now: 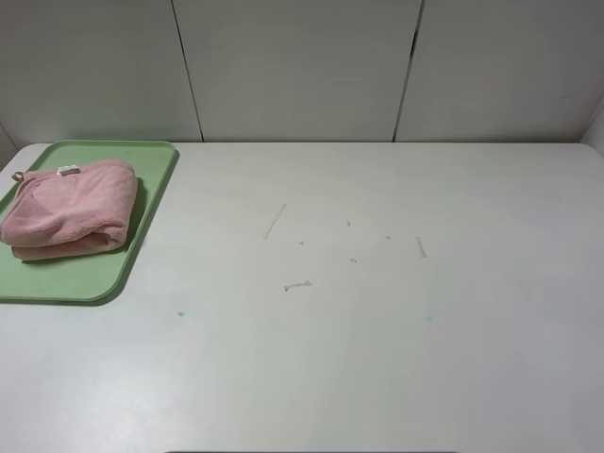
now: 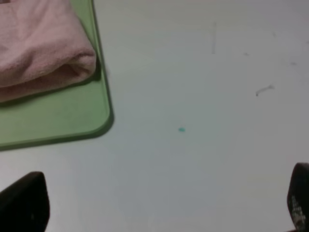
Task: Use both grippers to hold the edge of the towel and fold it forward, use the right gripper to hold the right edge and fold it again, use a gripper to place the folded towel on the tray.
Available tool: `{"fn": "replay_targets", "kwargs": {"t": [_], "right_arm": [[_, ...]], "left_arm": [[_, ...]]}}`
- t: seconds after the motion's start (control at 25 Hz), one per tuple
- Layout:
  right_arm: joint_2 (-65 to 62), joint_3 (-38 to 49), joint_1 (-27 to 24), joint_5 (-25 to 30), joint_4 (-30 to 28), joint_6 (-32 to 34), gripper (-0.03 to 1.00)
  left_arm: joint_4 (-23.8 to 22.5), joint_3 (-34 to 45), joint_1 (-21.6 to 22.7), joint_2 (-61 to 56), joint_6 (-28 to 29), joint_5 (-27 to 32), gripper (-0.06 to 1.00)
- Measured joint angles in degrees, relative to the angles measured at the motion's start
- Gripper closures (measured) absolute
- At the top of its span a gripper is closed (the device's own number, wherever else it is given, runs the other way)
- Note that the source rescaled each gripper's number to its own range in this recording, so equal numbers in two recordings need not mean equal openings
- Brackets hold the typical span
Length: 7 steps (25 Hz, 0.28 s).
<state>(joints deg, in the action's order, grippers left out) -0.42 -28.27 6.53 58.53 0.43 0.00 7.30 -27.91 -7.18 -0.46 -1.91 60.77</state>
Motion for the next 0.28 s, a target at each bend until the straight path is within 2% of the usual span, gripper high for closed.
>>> {"fn": "replay_targets", "kwargs": {"t": [0.28], "right_arm": [[0.0,0.0,0.0,0.0,0.0,0.0,-0.03]], "left_arm": [[0.0,0.0,-0.8,0.0,0.0,0.0,-0.05]]}}
